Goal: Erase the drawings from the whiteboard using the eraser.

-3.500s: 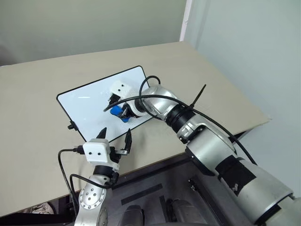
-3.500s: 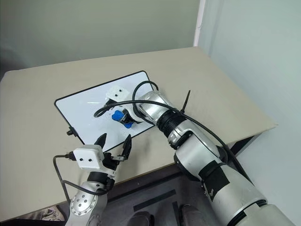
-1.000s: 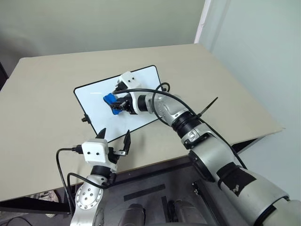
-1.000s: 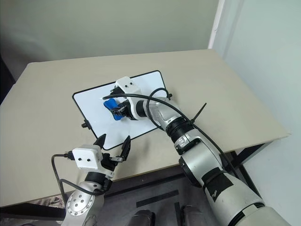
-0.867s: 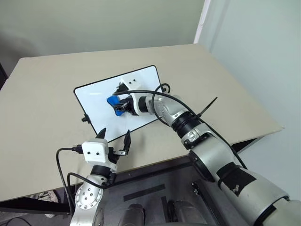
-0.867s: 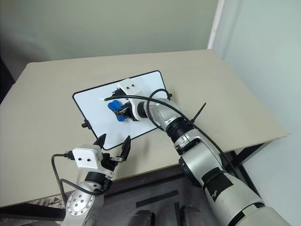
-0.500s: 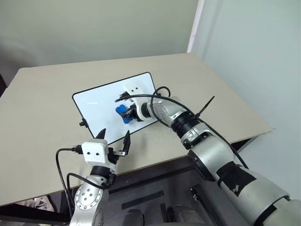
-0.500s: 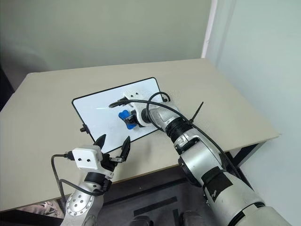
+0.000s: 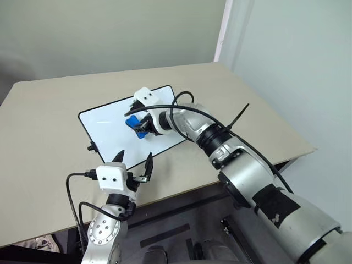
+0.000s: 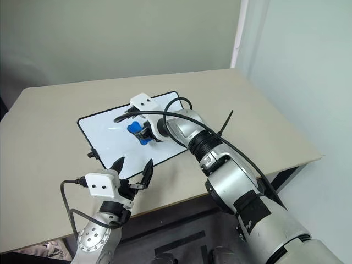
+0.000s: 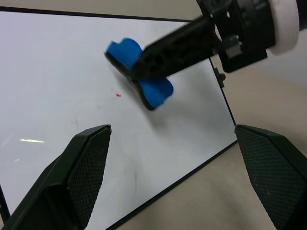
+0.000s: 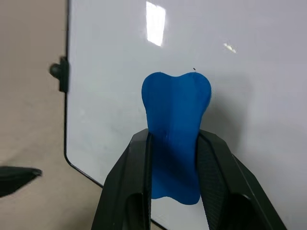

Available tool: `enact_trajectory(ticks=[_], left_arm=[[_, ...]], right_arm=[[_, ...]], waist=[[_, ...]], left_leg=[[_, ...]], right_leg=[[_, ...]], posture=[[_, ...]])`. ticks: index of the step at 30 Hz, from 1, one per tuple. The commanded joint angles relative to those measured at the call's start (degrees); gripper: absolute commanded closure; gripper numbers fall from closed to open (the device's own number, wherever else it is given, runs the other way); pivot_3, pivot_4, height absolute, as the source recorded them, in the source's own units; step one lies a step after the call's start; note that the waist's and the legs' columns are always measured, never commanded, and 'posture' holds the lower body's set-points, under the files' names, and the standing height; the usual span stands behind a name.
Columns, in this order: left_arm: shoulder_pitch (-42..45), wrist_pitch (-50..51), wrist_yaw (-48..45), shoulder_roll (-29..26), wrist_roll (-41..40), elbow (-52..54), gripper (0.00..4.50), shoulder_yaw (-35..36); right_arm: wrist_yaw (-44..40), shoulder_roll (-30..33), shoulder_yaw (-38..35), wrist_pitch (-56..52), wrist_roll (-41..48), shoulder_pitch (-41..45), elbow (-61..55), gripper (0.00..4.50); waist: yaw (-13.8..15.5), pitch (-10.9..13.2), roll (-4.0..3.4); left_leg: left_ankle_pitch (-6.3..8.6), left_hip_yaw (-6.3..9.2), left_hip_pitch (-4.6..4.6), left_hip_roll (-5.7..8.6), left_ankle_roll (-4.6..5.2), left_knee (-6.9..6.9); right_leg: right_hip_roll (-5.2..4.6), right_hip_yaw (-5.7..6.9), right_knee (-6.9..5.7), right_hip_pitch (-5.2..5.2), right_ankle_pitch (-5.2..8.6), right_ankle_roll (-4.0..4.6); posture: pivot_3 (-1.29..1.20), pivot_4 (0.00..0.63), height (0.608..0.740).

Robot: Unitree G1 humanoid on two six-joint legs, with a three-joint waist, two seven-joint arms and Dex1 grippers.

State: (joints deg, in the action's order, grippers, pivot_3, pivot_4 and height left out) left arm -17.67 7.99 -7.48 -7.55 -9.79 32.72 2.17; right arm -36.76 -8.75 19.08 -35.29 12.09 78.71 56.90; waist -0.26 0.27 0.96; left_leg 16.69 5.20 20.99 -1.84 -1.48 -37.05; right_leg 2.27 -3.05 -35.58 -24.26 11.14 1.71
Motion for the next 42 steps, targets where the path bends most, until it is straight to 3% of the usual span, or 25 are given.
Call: enact_trajectory(ticks=[1, 11, 17, 24, 30, 31, 33, 34, 35, 42], left_arm=[[0.31, -0.26, -0.05, 0.14, 0.08, 2.02, 0.0, -0.28], [-0.31, -0.58, 0.6, 0.52, 0.45, 2.07, 0.0, -0.14], [-0.54, -0.58, 0.56, 0.66, 0.61, 2.21, 0.0, -0.02], [-0.54, -0.41, 0.21, 0.52, 0.19, 2.15, 0.0, 0.18], [-0.4, -0.22, -0.33, 0.16, -0.35, 2.06, 0.0, 0.44], [-0.35, -0.17, -0.38, 0.08, -0.38, 2.08, 0.0, 0.46], [-0.27, -0.1, -0.44, -0.05, -0.49, 2.08, 0.0, 0.51], [-0.25, -0.09, -0.46, -0.12, -0.55, 2.04, 0.0, 0.54], [-0.21, -0.07, -0.55, -0.2, -0.64, 2.01, 0.0, 0.56], [0.57, 0.32, -1.21, -0.66, -0.72, 1.64, 0.0, 0.8]], right_arm=[[-0.5, -14.99, -0.36, 2.38, -1.1, 3.66, 3.55, 3.18], [-1.02, -16.24, 0.24, 6.4, -4.74, 2.67, 9.53, 3.18], [-1.15, -15.15, -4.33, 12.08, -1.69, 1.59, 6.15, 3.18], [-1.33, -13.53, -9.74, 6.65, 3.29, -2.21, 4.74, 3.18], [-1.92, -13.45, -8.76, 7.41, 3.1, -4.57, 2.06, 3.18], [-0.82, -13.4, -8.72, 7.79, 2.69, -4.57, 2.11, 3.18], [1.23, -13.24, -9.19, 7.89, 2.45, -4.39, 2.58, 3.18], [1.81, -13.21, -9.55, 7.78, 2.66, -4.33, 2.78, 3.18], [1.99, -13.09, -9.67, 7.77, 2.78, -4.34, 2.85, 3.18], [4.99, -11.98, -7.58, 11.52, -0.13, -6.19, 2.81, 3.18]], waist=[[0.09, -0.2, 0.02], [0.0, -0.34, -0.03], [-0.01, -0.4, -0.01], [-0.01, -0.66, 0.0], [-0.27, -0.68, -0.02], [-0.75, -0.64, -0.14], [-1.29, -0.64, -0.18], [-1.02, -0.68, -0.12], [-0.68, -0.68, -0.12], [0.0, -0.67, -0.13]], left_leg=[[0.0, 0.0, 0.0, 0.0, 0.01, -0.02], [0.0, -0.15, -0.12, -0.04, 0.02, -0.13], [0.01, -0.39, -0.12, -0.12, 0.05, -0.13], [0.07, -0.86, -0.23, -0.23, 0.15, -0.19], [0.03, -0.57, -0.2, -0.12, 0.22, -0.2], [-0.02, -0.17, -0.12, 0.06, 0.29, -0.12], [-0.47, 1.53, 0.03, 0.88, 0.36, 0.15], [-0.6, 1.81, -0.42, 1.03, 0.23, 0.15], [-0.59, 1.68, -0.46, 0.91, 0.15, 0.17], [-0.55, 0.78, -0.44, 0.47, 0.08, -0.01]], right_leg=[[0.0, -0.01, -0.01, 0.0, 0.0, 0.0], [0.01, -0.08, -0.36, -0.05, -0.01, 0.04], [0.02, -0.06, -0.34, -0.07, -0.01, 0.03], [0.01, -0.11, -0.33, -0.06, -0.02, 0.03], [-0.18, 0.2, -0.35, 0.1, -0.01, 0.09], [-0.44, 0.63, -0.38, 0.2, 0.08, 0.23], [-1.64, 3.22, -0.39, 1.11, 0.67, 1.32], [-1.65, 3.35, -0.68, 0.93, 1.1, 2.66], [-1.6, 3.19, -1.0, 0.89, 1.21, 3.33], [-1.42, 2.9, -0.34, 1.03, 0.49, 1.78]], posture=[[0.0, 0.0, 0.727], [0.0, 0.0, 0.727], [0.0, 0.0, 0.727], [0.0, 0.0, 0.727], [0.0, 0.0, 0.728], [0.0, 0.0, 0.728], [0.0, 0.0, 0.73], [0.0, 0.0, 0.73], [0.0, 0.0, 0.73], [0.0, 0.0, 0.73]])
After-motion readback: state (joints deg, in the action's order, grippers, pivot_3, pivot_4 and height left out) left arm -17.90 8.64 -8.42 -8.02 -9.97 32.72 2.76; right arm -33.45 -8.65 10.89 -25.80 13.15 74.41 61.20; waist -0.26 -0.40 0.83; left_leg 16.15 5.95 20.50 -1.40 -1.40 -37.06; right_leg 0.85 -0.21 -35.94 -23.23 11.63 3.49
